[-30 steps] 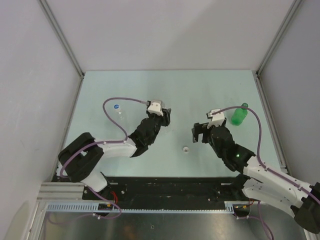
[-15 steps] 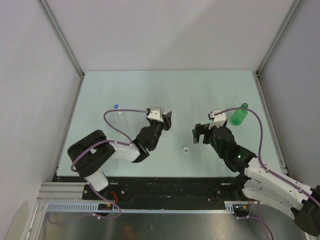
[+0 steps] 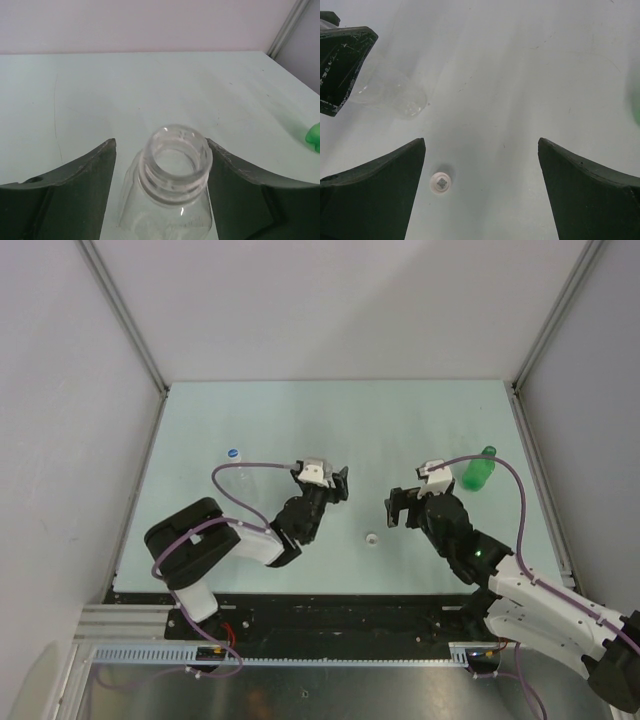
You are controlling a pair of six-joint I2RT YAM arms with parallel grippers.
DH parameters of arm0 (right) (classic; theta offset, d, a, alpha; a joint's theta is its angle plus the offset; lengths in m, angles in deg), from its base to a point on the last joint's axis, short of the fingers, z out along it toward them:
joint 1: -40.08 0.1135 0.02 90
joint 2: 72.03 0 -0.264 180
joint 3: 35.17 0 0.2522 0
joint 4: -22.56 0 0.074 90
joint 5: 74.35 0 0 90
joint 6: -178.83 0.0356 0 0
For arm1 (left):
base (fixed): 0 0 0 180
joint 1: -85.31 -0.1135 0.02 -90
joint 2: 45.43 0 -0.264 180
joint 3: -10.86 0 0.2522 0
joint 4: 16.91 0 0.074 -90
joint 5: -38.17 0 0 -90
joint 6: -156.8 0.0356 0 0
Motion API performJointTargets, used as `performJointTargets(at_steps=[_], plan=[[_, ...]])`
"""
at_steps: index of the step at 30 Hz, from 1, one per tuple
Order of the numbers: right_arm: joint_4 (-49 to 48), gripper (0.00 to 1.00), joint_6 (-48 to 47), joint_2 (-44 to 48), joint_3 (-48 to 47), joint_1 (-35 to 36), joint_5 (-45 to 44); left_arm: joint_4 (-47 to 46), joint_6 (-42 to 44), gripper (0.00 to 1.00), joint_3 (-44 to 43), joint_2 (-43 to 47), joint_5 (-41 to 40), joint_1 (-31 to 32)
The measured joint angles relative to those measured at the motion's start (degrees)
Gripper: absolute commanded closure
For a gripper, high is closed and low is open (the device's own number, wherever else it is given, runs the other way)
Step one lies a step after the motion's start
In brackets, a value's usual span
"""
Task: Screw on the bottle caps
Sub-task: Place the plastic bottle at the center of the board, then pick up the bottle cap from the center of the board.
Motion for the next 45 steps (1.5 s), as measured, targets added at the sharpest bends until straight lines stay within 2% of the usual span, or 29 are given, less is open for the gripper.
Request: performJointTargets(at_steps=[11,17,22,30,38,45], plan=[[0.02,0.01,0.00,-0.02,0.24,0.00,0.02,-0.26,2.27,0.18,-0.02,-0.50,-1.86,2.12],[0.02,0.00,0.00,0.02,0.24,0.00,0.72,-0.28,2.71,0.02,-0.02,-0.70,-3.96,2.14],[0.04,0.01,0.07,0.55,0.24,0.00,2.23,-0.28,2.73,0.00,0.22,-0.35,-4.68,2.21],[1.31,0.01,2.62,2.25,0.24,-0.20,6.64,-0.48,3.21,0.00,4.70,6.54,-4.92,4.31],[10.51,0.04,7.37,-3.32,-3.63,-0.26,9.90,-0.68,3.85,0.00,11.26,15.58,-8.44,12.26],[14.73,0.20,12.00,-10.58,-4.72,-0.96,13.35,2.47,4.52,0.00,14.51,26.38,-18.93,24.46]])
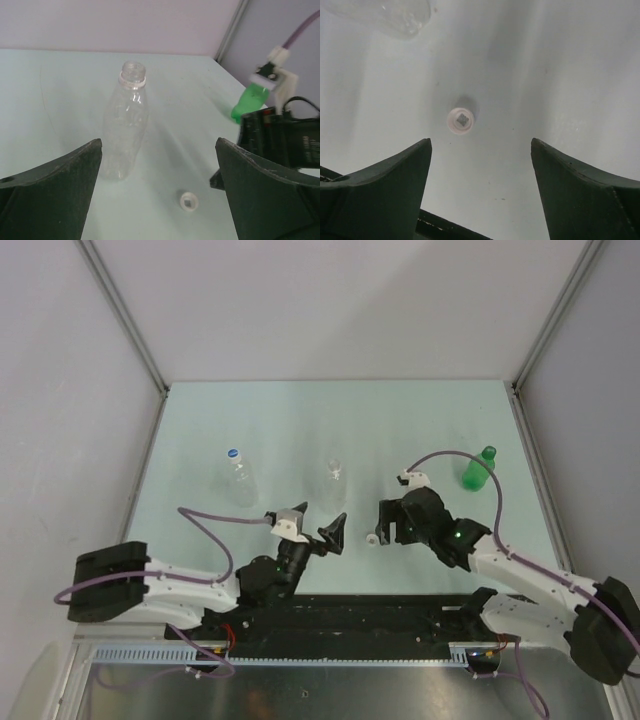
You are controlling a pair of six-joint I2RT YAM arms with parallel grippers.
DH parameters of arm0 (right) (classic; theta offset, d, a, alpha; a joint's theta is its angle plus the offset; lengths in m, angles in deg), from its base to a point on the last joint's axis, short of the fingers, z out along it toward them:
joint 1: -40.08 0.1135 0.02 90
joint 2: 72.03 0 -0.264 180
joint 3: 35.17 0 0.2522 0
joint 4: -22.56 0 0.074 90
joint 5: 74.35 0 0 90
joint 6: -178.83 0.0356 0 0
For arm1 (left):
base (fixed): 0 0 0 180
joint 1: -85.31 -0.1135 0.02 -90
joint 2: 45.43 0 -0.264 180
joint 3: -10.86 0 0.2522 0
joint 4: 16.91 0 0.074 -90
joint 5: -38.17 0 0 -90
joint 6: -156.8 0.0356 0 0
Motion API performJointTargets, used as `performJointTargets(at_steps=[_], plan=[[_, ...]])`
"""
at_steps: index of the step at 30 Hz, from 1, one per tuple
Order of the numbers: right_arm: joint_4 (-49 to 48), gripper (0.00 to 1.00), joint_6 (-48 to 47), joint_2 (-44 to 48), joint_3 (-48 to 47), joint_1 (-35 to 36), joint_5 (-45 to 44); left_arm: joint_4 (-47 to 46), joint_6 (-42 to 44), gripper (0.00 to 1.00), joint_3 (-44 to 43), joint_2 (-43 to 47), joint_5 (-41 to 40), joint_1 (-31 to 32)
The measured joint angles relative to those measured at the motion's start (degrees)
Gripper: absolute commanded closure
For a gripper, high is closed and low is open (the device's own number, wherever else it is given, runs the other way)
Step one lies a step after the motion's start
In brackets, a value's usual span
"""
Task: Screw on the bottle caps
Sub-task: Pick up the bottle cap from the center of the board.
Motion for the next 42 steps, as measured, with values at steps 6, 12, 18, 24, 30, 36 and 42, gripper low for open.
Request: performJointTargets(at_steps=[6,12,18,24,30,36,42], plan=[[-1.11,0.30,2.10,-8.79,0.00,-2.64,5.81,25.05,-15.41,0.00,-0.37,11.91,-1.09,2.73],[-5.22,0.41,2.97,-14.56,0.00,-4.17,11.17,45.22,-29.53,0.00,-0.46,20.83,3.74,2.25],[-8.85,0.59,3.41,-19.34,-0.02,-4.28,13.79,59.93,-39.01,0.01,-1.75,21.68,11.67,-1.84],[-11.04,0.70,3.85,-22.80,-0.33,-4.35,14.53,65.53,-44.48,0.00,-1.75,21.68,17.66,-6.93],[-11.91,0.84,4.31,-24.04,-0.72,-4.44,14.47,66.60,-46.84,0.00,-1.53,23.26,20.37,-7.65],[-11.93,0.99,4.33,-24.20,-0.74,-4.44,14.49,66.73,-48.33,0.07,-0.79,24.28,22.82,-8.81],[-11.89,1.00,2.64,-22.18,-0.74,-3.26,14.58,66.88,-48.35,0.11,-1.68,21.66,26.21,-9.60]])
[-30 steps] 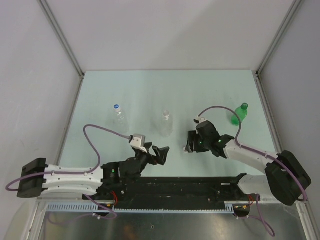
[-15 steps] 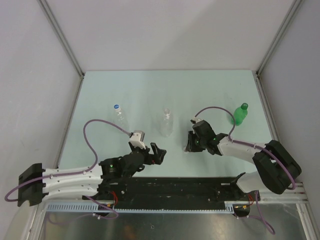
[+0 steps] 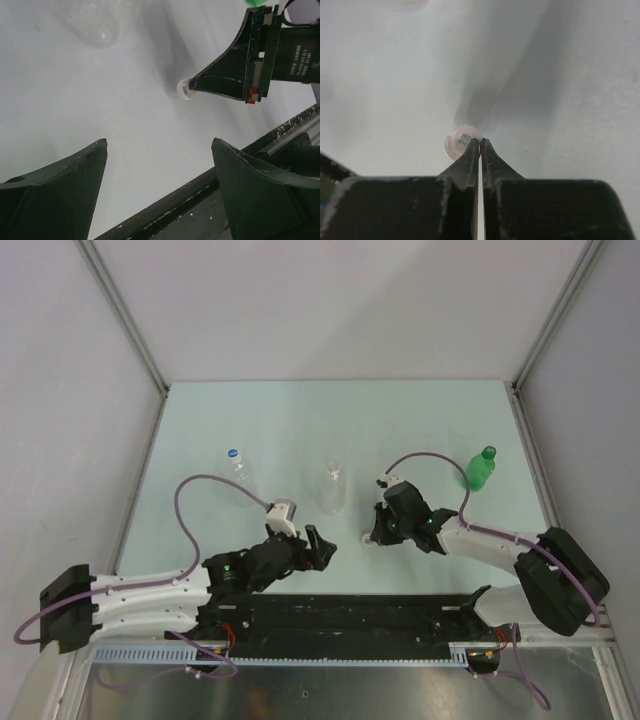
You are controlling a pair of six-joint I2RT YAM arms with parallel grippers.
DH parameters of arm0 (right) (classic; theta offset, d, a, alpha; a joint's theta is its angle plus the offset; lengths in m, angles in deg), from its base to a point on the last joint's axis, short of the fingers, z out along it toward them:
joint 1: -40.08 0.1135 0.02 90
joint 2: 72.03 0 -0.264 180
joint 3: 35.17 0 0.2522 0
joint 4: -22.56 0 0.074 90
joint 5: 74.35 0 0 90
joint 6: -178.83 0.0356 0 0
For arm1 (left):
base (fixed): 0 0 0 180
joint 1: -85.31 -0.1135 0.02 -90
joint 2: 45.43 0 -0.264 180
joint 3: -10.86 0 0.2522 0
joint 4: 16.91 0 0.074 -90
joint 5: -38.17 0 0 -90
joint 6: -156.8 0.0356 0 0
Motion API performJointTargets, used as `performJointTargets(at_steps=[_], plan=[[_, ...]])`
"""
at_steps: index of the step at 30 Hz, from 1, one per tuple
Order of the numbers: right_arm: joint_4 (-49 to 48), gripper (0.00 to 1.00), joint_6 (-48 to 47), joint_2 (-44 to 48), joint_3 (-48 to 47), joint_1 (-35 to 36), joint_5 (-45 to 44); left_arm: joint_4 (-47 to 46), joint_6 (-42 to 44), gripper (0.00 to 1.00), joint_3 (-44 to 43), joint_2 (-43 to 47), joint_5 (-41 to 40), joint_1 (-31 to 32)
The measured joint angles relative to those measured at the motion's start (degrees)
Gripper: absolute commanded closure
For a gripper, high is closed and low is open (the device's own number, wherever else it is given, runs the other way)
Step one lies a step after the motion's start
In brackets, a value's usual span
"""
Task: Screw on the bottle caps
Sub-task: Pick up the bottle cap from the center of the board.
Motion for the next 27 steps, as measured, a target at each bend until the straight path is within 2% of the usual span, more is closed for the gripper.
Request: performJointTargets(at_steps=[5,10,12,17,21,27], plan=[[-0.22,1.00,-3.23,6.71,0.00,4.98,0.22,-0.11,1.42,0.08,-5.81,-6.21,4.79,-0.13],[-2.01,1.00,-5.81,18.45,-0.02,5.95,3.74,-5.16,4.68,0.01,-6.51,-2.32,9.75,-0.70],[-3.78,1.00,-7.17,23.78,-0.02,5.22,6.86,-7.87,5.09,0.01,-6.51,1.33,13.88,-3.21],[-9.97,1.00,-12.28,34.64,-0.07,2.91,16.28,-13.18,4.48,0.00,-7.65,7.17,26.75,-14.53],[-15.45,1.00,-17.88,41.09,-0.07,1.97,23.21,-15.02,3.45,0.00,-11.85,7.06,37.48,-17.59],[-24.79,1.00,-22.97,44.41,-0.07,1.95,30.40,-21.92,-0.57,0.13,-15.93,3.39,51.60,-19.32]])
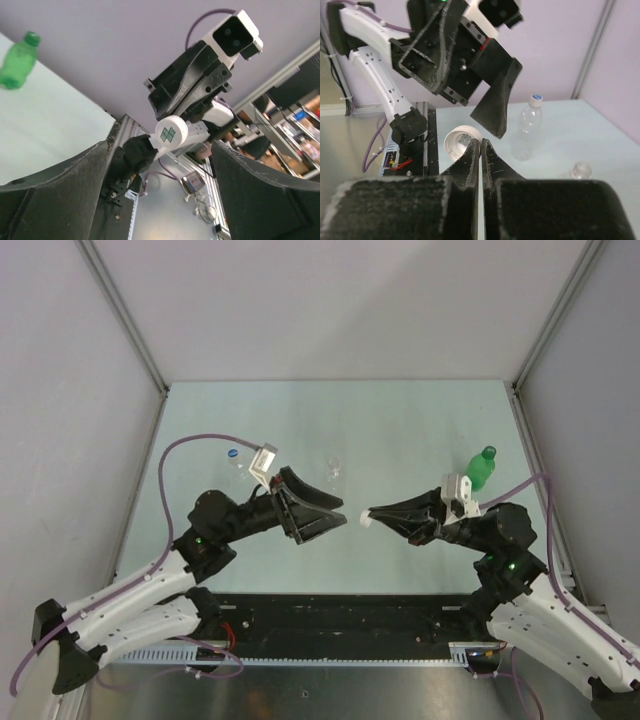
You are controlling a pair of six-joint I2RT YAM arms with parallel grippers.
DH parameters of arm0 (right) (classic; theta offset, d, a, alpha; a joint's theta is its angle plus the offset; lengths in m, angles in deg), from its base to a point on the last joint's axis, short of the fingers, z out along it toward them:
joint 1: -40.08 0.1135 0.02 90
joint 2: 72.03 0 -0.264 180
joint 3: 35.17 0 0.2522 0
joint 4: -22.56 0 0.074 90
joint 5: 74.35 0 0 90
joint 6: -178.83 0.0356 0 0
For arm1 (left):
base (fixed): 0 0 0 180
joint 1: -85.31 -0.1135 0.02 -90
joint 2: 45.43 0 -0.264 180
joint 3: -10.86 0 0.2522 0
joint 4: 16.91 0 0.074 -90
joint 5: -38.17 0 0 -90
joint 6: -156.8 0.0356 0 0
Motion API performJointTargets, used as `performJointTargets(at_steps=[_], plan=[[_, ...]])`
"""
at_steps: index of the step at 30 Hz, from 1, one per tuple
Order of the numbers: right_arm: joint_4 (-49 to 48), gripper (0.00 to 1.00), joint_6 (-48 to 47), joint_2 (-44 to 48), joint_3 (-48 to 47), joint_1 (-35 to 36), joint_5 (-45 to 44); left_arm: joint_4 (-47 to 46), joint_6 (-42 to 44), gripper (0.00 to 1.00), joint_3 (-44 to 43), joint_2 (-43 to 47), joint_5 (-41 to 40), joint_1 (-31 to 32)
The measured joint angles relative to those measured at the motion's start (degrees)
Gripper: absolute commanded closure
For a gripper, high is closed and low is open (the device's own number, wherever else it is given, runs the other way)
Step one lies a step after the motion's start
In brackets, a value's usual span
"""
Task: Screw on the bottle caps
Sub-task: Pick up the bottle cap from the center of the board.
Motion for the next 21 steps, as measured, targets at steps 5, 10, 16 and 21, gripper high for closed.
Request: performJointTargets(at_steps=[5,10,16,21], plan=[[-5.66,1.00,-1.29,-0.68,0.00,0.00,4.26,-3.56,-2.89,0.16,-0.96,-3.65,7.26,-0.11],[-10.10,1.00,-1.86,-2.25,0.00,0.00,7.50,-6.47,-5.29,0.26,-1.51,-6.16,11.98,-0.13],[-13.81,1.00,-2.27,-4.59,0.00,0.00,10.73,-10.67,-7.41,0.35,-1.51,-6.38,14.84,-0.24],[-15.69,1.00,-2.27,-6.36,0.00,0.02,11.98,-14.60,-9.14,0.39,-1.51,-7.63,17.03,-0.26]])
